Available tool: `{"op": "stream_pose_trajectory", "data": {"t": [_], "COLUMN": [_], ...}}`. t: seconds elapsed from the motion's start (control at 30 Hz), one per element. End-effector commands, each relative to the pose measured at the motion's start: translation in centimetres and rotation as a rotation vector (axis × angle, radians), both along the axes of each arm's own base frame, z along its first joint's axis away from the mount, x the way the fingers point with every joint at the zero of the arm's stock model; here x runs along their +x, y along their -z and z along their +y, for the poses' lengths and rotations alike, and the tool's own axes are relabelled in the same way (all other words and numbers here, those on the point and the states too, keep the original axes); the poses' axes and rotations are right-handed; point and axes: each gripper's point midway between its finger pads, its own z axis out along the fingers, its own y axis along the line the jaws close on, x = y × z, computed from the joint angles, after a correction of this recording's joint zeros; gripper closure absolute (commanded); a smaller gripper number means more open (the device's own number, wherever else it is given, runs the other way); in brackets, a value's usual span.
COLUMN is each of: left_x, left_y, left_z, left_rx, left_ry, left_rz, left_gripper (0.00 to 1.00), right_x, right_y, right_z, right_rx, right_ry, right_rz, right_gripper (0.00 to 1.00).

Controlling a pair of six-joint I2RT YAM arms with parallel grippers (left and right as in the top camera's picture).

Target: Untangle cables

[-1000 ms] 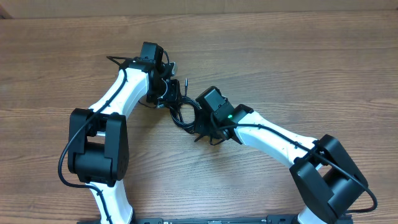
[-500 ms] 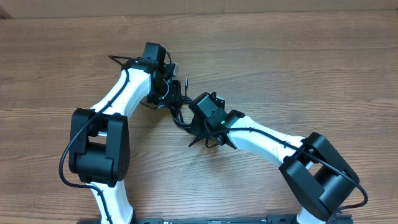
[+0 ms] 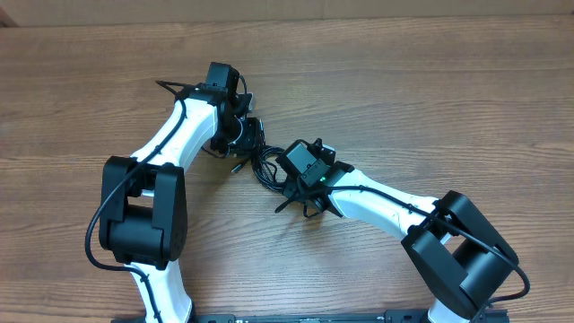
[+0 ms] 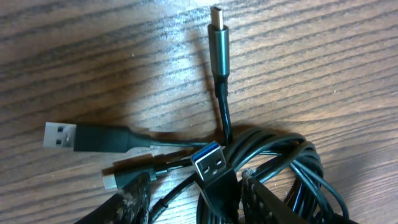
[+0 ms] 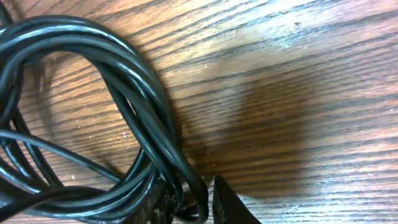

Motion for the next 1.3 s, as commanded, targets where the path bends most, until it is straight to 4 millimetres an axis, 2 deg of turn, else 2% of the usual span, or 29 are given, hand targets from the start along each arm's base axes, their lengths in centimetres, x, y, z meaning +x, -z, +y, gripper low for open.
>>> {"op": "stream_pose_trajectory", "data": {"t": [0.0, 0.07, 0.23, 0.4, 0.6, 0.7, 0.8, 0.87, 0.97, 1.03, 1.17, 1.27], "left_x": [-0.8, -1.0, -1.0, -1.0, -1.1, -1.1, -1.3, -1.4, -1.9, -2.1, -2.2, -2.2], "left_y": [1.0, 1.0, 0.4, -0.5, -0.6, -0.6, -0.6, -0.6, -0.5, -0.2, 0.5, 0.9], "left_z": [0.0, 0.0, 0.2, 0.2, 0.2, 0.0, -0.5, -0.7, -1.4, -2.0, -2.9, -3.4], "left_rx": [0.017, 0.02, 0.025, 0.029, 0.027, 0.023, 0.017, 0.018, 0.019, 0.018, 0.014, 0.013], "left_ry": [0.008, 0.009, 0.009, 0.025, 0.025, 0.023, 0.012, 0.019, 0.012, 0.006, -0.01, -0.004], "left_rz": [0.039, 0.044, 0.053, 0.064, 0.066, 0.067, 0.076, 0.078, 0.092, 0.094, 0.087, 0.075], "left_gripper": [0.46, 0.44, 0.41, 0.27, 0.25, 0.09, 0.03, 0.02, 0.14, 0.15, 0.22, 0.33], "right_x": [-0.4, -0.4, 0.1, 0.7, 0.7, 0.8, 0.6, 0.3, -0.1, -0.2, -0.4, -0.6], "right_y": [0.9, 0.9, 0.7, -0.8, -0.8, -0.8, -0.7, -0.6, -0.4, -0.2, 0.3, 0.7], "right_z": [-1.4, -1.4, -1.4, -0.4, -1.4, -1.6, -2.1, -2.3, -3.1, -3.9, -4.5, -4.7], "right_rx": [-0.053, -0.053, -0.037, 0.008, -0.01, -0.008, -0.016, -0.002, 0.007, -0.007, -0.021, -0.032], "right_ry": [0.036, 0.037, 0.038, -0.061, -0.042, -0.036, -0.027, -0.024, -0.007, 0.014, 0.024, 0.025], "right_rz": [0.008, 0.008, 0.004, 0.019, 0.046, 0.05, 0.066, 0.097, 0.145, 0.165, 0.186, 0.201], "right_gripper": [0.81, 0.8, 0.66, 0.63, 0.62, 0.63, 0.63, 0.63, 0.63, 0.64, 0.8, 0.87]}}
